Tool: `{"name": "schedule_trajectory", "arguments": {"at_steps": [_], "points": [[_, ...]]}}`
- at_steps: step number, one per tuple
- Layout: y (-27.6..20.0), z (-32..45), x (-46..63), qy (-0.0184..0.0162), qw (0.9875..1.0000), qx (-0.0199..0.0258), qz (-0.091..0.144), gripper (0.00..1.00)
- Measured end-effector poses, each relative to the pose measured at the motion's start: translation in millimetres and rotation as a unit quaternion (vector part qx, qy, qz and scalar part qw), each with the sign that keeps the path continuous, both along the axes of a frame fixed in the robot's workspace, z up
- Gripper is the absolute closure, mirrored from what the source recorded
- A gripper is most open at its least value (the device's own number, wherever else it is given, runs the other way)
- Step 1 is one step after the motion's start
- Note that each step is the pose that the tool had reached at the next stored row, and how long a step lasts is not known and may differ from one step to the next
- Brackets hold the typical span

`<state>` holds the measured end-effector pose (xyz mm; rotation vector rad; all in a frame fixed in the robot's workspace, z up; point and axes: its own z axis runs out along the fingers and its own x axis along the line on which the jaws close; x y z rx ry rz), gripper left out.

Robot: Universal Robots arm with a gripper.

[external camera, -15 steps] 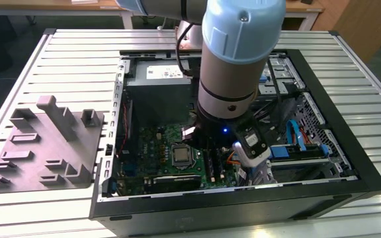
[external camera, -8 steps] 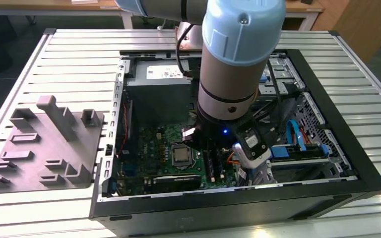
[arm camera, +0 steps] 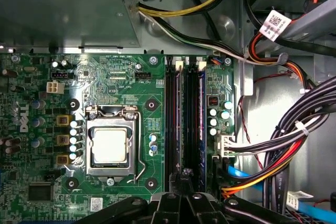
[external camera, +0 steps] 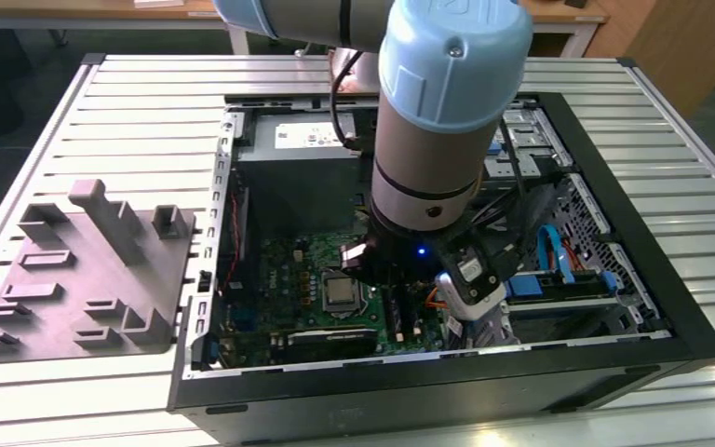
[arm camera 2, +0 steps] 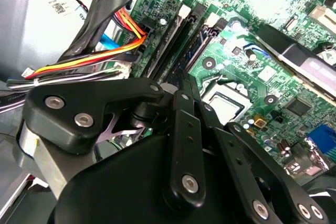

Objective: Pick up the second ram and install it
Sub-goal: 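Press down the second ram until it locks into place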

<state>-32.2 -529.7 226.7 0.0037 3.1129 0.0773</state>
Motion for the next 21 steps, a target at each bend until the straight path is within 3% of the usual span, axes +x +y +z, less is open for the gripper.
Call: {"name": "schedule_trajectory", "arguments": {"at_steps": [21], "points": [[0.0, -7.2, 0.0, 0.0000, 1.0000, 0.0000, 0.000, 0.90]]}}
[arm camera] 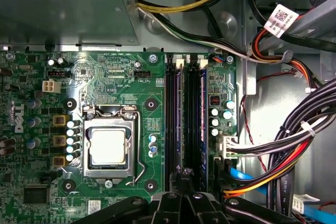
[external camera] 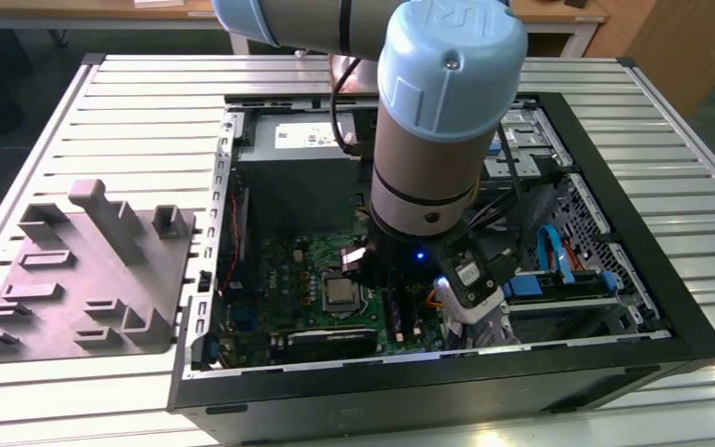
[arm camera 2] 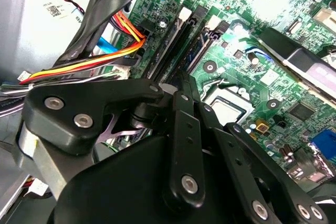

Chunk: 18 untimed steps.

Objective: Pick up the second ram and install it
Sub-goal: 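Press down the second ram until it locks into place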

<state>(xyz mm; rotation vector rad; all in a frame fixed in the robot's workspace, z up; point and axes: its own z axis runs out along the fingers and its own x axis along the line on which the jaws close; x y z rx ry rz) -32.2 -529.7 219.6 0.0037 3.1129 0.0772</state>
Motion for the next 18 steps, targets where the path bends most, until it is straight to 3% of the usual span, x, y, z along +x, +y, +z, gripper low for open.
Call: {"name": "schedule_trajectory", "arguments": {"at_steps": [18], "points": [[-0.2, -2.8, 0.0, 0.0000, 1.0000, 0.0002, 0.000, 0.90]]}}
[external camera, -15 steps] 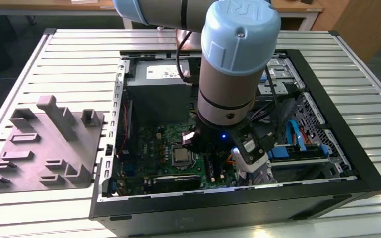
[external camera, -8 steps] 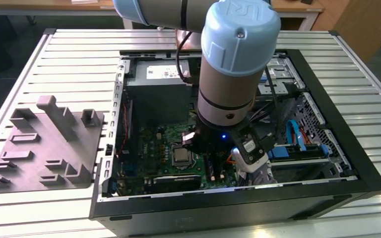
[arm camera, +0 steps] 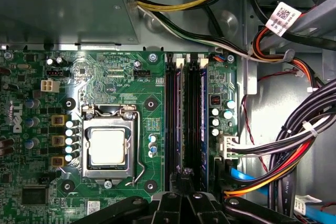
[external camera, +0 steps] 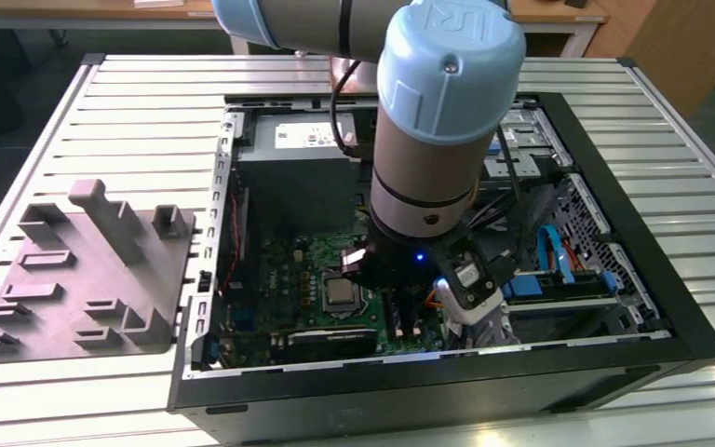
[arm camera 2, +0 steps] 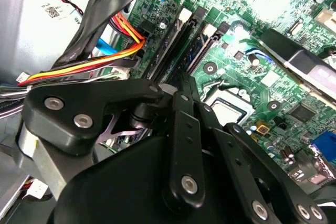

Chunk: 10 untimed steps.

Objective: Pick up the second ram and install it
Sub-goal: 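Press down the second ram until it locks into place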

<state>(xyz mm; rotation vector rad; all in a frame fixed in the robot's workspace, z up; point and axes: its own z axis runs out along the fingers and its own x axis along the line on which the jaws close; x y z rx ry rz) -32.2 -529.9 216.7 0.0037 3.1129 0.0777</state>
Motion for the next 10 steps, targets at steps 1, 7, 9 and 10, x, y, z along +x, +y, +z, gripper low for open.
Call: {"name": "schedule_trajectory", "arguments": {"at_steps": [1, 7, 9, 10], "points": [[0.0, 0.0, 0.0, 0.0000, 1.0000, 0.0000, 0.000, 0.90], [0.1, 10.1, 0.0, 0.0000, 1.0000, 0.0001, 0.000, 0.90], [0.0, 16.4, 0.0, 0.0000, 1.0000, -0.0003, 0.000, 0.90], [0.1, 23.5, 0.0, 0.0000, 1.0000, -0.0006, 0.000, 0.90]]}}
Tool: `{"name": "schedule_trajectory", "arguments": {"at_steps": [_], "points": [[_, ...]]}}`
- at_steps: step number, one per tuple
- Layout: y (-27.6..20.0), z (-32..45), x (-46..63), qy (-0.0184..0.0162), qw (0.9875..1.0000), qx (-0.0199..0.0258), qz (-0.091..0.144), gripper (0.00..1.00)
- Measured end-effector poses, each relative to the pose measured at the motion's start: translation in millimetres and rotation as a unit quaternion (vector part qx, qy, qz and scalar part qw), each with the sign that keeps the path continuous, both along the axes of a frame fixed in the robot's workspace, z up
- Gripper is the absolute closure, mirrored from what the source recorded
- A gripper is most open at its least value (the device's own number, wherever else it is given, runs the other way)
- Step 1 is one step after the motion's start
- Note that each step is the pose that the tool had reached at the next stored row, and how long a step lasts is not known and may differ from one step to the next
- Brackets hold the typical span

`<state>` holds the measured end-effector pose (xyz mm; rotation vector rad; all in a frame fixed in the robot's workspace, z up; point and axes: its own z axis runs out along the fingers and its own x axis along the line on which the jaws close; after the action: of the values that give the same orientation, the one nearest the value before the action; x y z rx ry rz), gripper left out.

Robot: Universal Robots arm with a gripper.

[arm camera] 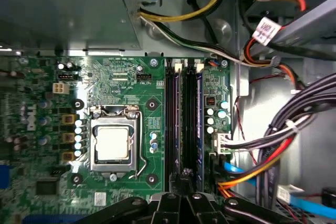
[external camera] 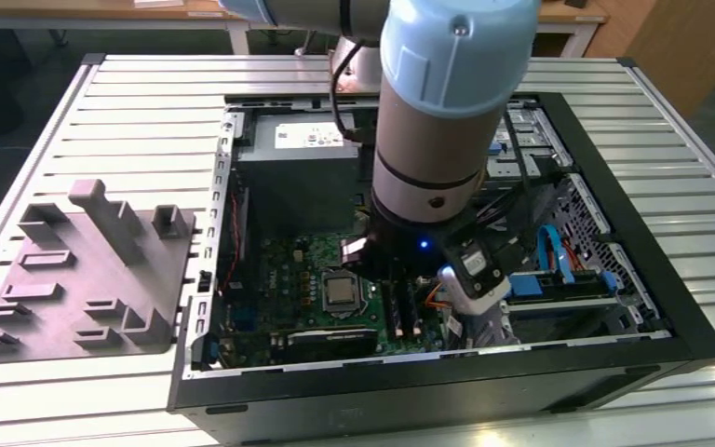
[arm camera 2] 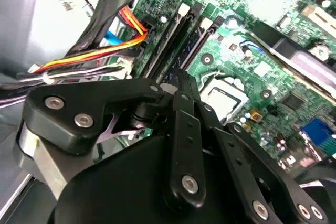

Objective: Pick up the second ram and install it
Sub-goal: 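Press down the second ram until it locks into place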

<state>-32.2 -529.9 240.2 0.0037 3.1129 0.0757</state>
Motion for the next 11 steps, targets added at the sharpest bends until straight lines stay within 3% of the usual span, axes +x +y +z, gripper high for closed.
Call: {"name": "schedule_trajectory", "arguments": {"at_steps": [1, 3, 8, 11], "points": [[0.0, 6.4, 0.0, 0.0000, 1.0000, -0.0005, 0.000, 0.90], [0.0, 11.9, 0.0, 0.0000, 1.0000, -0.0009, 0.000, 0.90], [0.6, 12.9, 0.0, 0.0000, 1.0000, -0.0015, 0.000, 0.90], [6.6, 12.9, -0.1, 0.0000, 1.0000, -0.0015, 0.000, 0.90]]}}
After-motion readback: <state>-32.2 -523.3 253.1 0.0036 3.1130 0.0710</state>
